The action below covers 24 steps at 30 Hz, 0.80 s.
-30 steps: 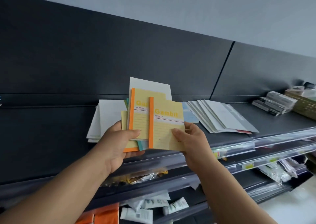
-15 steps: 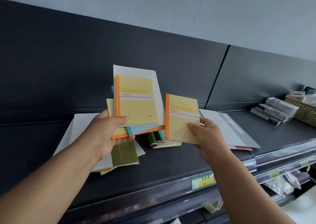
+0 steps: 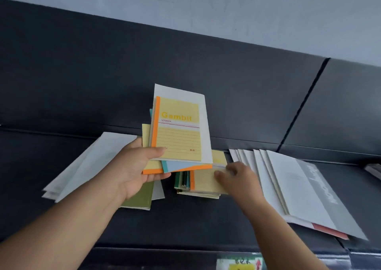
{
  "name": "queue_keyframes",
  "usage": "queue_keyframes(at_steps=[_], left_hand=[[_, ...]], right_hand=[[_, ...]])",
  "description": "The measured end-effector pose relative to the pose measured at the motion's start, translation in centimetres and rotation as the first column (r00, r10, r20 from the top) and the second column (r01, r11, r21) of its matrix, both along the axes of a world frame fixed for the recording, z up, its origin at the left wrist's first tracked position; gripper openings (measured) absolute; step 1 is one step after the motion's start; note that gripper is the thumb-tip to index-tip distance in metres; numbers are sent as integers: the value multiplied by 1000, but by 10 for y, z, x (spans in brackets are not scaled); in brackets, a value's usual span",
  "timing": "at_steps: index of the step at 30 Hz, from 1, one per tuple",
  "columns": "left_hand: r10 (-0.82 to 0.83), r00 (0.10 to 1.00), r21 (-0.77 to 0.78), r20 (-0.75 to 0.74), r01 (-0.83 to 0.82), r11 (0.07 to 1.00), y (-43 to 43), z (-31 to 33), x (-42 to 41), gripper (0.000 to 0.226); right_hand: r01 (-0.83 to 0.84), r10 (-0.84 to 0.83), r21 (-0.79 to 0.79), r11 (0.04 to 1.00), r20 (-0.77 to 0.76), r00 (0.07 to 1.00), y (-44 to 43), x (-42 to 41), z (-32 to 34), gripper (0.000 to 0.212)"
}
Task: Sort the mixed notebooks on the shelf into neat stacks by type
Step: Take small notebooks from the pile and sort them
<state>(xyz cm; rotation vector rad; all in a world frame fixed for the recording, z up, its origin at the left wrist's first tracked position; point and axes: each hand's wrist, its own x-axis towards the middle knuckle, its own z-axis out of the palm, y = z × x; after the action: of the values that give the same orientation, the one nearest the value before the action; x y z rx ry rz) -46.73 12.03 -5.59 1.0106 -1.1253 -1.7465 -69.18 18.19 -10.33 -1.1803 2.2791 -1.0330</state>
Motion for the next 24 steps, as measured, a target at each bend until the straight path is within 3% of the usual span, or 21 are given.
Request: queue_keyframes(at_steps=[3,7,10,14,18,24], left_hand=[[53,999,-4,7,-53,999,15,-5,-20,29],[109,994,-21,12,-108,994,37,-7,-38,31],[143,990,-29,9,-143,989,47,-6,-49,34],[153,988,-57,21,-151,987,52,-6,-57,40],[119,993,-20,21,-119,993,51,-3,-51,34],[120,991,2,57,-120,993,38,-2,-34,32]], right_hand=[[-75,85,-96,993,97,992,2,-11,5,22],[-161,232,-273,949,253,939,3,-17,24,32],[-276,363,-278,920,344,866,1,-13,30,44],[-160,281,-309,938,401,872,3,-7,28,43],[-75,259,-341,937,535,804,5,-4,25,30],[-18,229,-346,938,582,780,2,-1,26,22]])
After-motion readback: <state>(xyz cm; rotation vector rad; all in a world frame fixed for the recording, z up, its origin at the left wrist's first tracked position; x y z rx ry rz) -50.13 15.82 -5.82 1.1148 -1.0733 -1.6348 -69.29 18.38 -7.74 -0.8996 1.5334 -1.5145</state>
